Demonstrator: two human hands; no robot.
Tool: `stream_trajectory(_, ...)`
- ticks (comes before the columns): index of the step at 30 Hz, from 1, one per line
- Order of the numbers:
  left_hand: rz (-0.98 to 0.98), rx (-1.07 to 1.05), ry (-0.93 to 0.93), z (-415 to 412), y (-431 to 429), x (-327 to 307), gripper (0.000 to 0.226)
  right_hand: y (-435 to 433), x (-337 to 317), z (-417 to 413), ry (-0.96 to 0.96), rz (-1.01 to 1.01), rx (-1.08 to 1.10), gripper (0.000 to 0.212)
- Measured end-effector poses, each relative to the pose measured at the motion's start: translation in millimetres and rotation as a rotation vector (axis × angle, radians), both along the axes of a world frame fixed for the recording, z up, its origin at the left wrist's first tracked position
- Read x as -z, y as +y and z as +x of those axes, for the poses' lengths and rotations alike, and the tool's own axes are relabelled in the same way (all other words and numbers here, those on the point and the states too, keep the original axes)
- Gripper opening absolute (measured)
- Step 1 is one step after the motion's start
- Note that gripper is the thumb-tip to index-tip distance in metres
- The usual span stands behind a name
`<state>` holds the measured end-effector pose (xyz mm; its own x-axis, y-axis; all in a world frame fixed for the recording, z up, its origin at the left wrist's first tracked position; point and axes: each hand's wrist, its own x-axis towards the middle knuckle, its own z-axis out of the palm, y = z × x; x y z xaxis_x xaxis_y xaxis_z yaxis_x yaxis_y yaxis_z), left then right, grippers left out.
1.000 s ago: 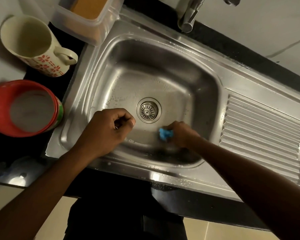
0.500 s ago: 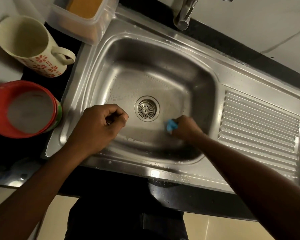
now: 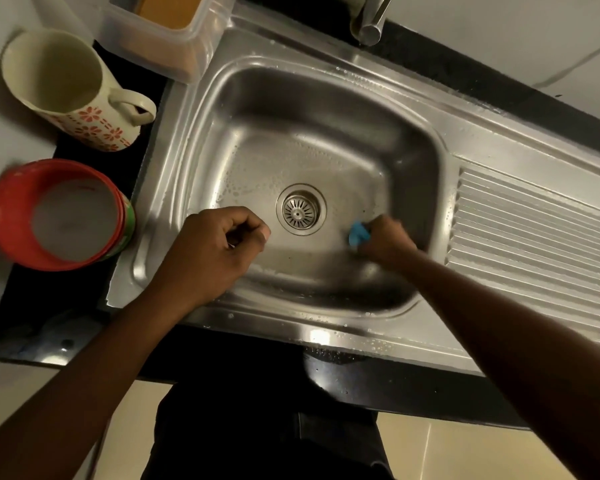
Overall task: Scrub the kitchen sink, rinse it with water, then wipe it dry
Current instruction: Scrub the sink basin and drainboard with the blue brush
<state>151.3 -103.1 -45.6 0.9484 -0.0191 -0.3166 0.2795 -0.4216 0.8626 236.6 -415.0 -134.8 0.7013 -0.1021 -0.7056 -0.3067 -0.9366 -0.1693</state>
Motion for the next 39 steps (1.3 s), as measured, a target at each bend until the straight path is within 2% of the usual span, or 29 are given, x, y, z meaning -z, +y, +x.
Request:
stream_trajectory(2,-0.002,-0.001,-0.016,1,-1,-1,0.013,-1,1,-24,0.076,-0.025,-0.076,0.041)
stream_trajectory(5,-0.007,0.001,-0.017,1,-1,-2,0.014,-1,2,-19,0.075,-0.083,-0.152,0.042)
stream_trajectory(9,0.001,0.009,-0.006,-4,-1,2,0.013,-2,-3,37,-0.123,-0.220,-0.158,0.040)
stream_trajectory(15,0.020,0.010,0.018,-12,1,6,0.014,8,-1,82,-0.235,-0.237,-0.079,0.032)
stream_trajectory(21,-0.002,-0.006,-0.008,-14,0,1,0.015,8,-5,31,-0.067,-0.251,-0.173,0.037)
stream_trajectory(28,-0.022,0.008,-0.038,-19,1,-7,0.014,19,0,-20,0.161,-0.212,-0.151,0.043)
stream_trajectory(32,-0.013,-0.005,-0.035,-29,7,-11,0.014,35,2,-24,0.341,-0.147,-0.085,0.020)
stream_trajectory(35,0.007,-0.022,-0.024,-41,9,-15,0.014,71,-3,-20,0.500,-0.100,-0.146,0.018)
stream_trajectory(36,0.011,-0.030,-0.016,-45,9,-17,0.014,87,-3,-19,0.537,-0.067,-0.142,0.024)
stream_trajectory(37,0.014,-0.040,-0.006,-49,9,-19,0.013,104,-1,-19,0.561,-0.020,-0.157,0.031)
stream_trajectory(39,0.019,-0.075,0.017,-59,8,-22,0.012,138,2,-20,0.548,0.102,-0.091,0.028)
